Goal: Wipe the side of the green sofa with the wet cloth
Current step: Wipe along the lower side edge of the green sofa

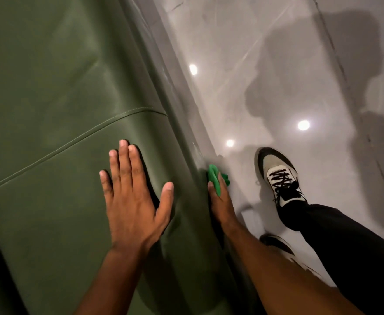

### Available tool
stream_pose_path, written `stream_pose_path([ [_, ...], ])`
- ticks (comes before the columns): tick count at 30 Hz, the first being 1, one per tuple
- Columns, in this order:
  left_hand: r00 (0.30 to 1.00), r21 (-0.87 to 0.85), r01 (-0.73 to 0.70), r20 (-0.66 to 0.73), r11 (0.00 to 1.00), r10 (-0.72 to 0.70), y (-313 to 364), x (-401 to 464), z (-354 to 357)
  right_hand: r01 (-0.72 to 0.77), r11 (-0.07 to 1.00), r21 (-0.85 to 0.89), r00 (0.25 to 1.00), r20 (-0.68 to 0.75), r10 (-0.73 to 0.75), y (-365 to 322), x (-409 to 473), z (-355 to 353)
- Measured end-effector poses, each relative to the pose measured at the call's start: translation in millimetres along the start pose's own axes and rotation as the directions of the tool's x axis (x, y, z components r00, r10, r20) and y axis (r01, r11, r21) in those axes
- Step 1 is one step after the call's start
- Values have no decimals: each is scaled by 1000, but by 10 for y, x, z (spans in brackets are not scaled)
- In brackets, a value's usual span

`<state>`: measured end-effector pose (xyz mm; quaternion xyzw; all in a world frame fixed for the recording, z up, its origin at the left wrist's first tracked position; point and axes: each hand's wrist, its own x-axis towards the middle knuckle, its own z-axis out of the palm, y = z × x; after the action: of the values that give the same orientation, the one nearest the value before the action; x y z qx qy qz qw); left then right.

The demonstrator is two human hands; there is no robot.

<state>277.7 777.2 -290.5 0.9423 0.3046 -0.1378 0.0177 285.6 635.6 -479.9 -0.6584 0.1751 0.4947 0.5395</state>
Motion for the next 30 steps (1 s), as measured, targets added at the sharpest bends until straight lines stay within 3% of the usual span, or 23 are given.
stream_pose_path([
  [5,1000,37,21,14,999,-21,34,-15,-43,-86,996,-11,996,12,87,32,-352,-74],
  [12,999,29,49,19,998,-49,98,0,-39,219,968,-123,965,175,-197,-378,-315,-38],
  [16,999,13,40,12,999,-40,80,-9,-28,274,955,-117,952,174,-252,-481,-87,11],
  [26,998,44,48,26,998,-49,93,-20,-47,45,999,-18,999,29,-44,-408,123,24],
  [30,994,73,80,62,994,-84,137,9,-113,-38,999,-7,998,47,39,-388,-121,-44],
])
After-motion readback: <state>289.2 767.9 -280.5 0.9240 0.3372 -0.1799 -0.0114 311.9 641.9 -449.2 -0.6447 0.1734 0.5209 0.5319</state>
